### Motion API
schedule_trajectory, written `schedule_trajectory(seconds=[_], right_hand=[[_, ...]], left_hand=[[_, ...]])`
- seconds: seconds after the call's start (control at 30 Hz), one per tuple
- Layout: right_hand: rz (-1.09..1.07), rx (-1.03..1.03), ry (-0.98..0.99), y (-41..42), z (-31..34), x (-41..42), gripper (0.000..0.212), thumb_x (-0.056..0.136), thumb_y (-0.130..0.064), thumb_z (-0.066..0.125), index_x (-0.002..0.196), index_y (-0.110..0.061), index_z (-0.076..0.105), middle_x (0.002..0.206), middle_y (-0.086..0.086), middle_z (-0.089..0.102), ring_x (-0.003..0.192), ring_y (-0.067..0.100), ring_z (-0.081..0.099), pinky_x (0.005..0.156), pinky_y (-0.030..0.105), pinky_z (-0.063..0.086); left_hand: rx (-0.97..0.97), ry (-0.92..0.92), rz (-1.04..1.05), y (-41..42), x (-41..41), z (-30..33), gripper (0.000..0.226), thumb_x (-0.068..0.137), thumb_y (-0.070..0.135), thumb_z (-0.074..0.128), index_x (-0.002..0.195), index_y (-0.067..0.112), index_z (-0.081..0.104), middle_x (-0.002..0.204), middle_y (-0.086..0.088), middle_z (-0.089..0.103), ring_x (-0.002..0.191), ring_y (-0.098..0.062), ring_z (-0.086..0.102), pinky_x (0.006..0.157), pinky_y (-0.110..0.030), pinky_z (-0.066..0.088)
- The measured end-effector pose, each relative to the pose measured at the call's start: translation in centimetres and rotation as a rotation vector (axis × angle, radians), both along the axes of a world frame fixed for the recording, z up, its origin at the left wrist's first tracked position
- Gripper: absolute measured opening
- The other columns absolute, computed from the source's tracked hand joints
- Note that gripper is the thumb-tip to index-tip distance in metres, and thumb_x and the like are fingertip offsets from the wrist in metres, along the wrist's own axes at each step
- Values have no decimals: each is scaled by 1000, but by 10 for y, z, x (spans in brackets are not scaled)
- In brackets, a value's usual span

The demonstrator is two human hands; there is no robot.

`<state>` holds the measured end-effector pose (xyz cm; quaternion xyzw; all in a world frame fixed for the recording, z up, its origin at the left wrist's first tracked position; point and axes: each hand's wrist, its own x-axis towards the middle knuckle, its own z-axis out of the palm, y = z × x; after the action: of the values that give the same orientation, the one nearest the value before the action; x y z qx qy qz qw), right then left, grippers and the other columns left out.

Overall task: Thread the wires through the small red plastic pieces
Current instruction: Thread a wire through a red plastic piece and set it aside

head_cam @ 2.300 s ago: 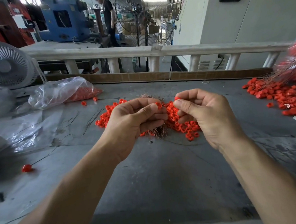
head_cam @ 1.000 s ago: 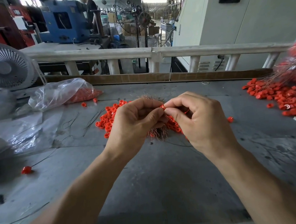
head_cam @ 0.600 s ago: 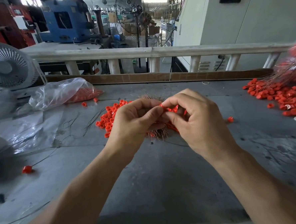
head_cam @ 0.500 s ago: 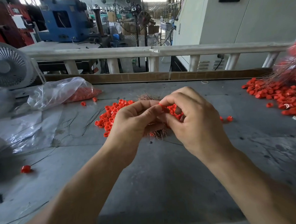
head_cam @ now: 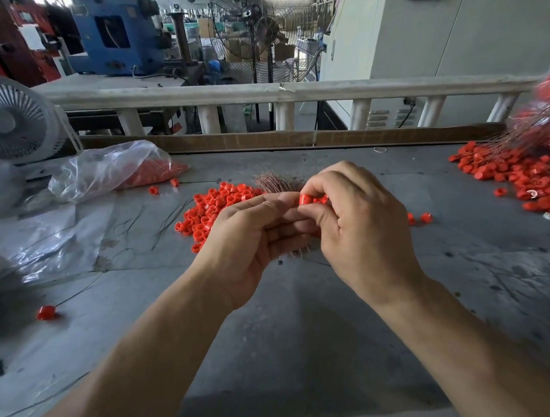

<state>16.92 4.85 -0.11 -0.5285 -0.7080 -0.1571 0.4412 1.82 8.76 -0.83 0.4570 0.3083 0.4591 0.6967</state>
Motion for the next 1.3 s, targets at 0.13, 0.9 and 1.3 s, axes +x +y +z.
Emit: schedule_trajectory(seconds=[0.13,0.9,1.3], right_hand=[[48,39,47,0,0,0,17,93,-26,62,85,-11,67,87,-1,63,85,19,58,79,31,46],[190,-76,119,6,-4,7,17,90,-20,77,103,-13,68,96,-5,68,86,10,64,75,22,53],[275,-201,254,10,-11,5,22,91,-10,75,112,-17,72,100,-11,73,93,0,68,81,14,55]], left_hand=[[26,32,-17,-1,-1,1,26,102,10,53,94,9,77,89,-13,73,83,-23,72,82,-37,60],[65,13,61,3,-4,-2,31,81,18,70,108,1,71,95,-20,62,86,-24,63,79,-32,55],[59,77,182,8,-6,-3,29,71,24,77,93,6,73,90,-14,67,73,-18,61,66,-29,54]])
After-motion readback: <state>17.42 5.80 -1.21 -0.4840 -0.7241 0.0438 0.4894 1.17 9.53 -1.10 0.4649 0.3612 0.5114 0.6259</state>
